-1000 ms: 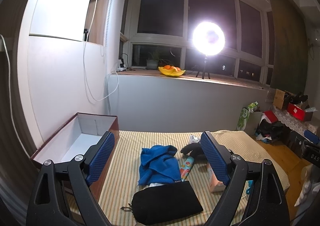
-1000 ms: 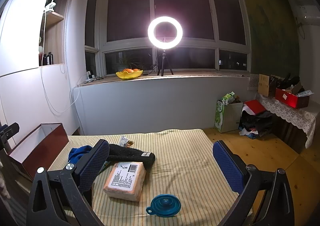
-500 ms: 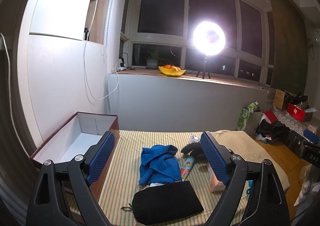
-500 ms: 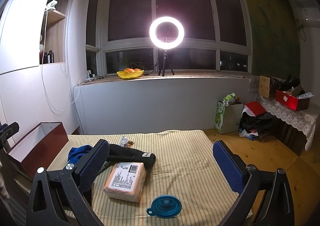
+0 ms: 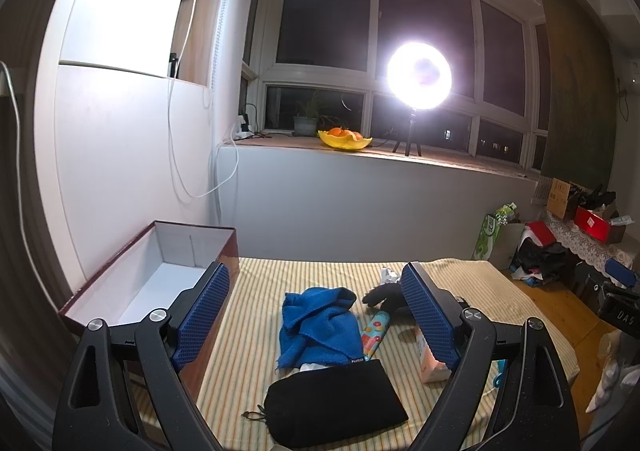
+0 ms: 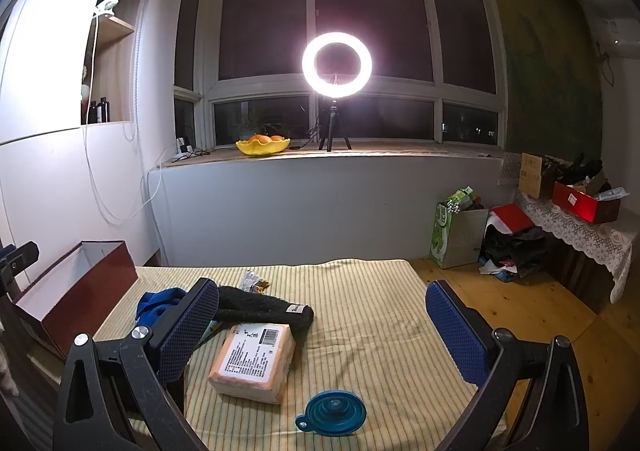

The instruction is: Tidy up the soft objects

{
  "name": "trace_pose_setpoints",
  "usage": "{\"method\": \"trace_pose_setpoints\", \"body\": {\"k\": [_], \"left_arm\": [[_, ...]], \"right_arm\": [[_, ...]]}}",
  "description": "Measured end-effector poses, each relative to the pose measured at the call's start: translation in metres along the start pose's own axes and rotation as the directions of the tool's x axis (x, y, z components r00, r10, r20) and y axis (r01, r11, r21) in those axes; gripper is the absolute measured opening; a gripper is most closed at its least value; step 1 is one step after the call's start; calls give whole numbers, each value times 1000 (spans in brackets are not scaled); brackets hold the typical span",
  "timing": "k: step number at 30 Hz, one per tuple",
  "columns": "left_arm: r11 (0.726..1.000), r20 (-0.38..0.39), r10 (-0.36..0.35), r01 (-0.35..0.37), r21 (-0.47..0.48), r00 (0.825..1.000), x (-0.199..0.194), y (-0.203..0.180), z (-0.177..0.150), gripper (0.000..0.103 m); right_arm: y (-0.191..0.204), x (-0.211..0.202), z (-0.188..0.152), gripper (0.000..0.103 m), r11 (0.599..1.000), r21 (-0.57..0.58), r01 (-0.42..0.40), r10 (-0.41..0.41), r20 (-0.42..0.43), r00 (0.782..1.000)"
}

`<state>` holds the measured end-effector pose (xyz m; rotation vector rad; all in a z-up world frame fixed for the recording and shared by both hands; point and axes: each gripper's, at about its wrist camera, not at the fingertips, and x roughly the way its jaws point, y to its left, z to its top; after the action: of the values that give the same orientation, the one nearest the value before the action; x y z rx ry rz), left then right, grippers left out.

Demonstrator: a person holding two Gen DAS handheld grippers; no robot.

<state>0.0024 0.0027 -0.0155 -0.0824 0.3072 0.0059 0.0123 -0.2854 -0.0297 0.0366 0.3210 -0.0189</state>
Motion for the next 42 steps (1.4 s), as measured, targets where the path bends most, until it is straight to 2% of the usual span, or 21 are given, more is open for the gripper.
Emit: {"method": "trace_pose_setpoints", "body": {"k": [32, 42], "left_arm": [[1000, -23, 0, -1, -9, 1000, 2, 2, -6, 88], [999, -118, 10, -13, -29, 993, 12, 21, -23, 88]], "right_arm": [[4, 7, -6, 102, 1000, -12, 0, 0, -20, 1000], [6, 15, -15, 102, 999, -14, -42, 41, -69, 997]]}}
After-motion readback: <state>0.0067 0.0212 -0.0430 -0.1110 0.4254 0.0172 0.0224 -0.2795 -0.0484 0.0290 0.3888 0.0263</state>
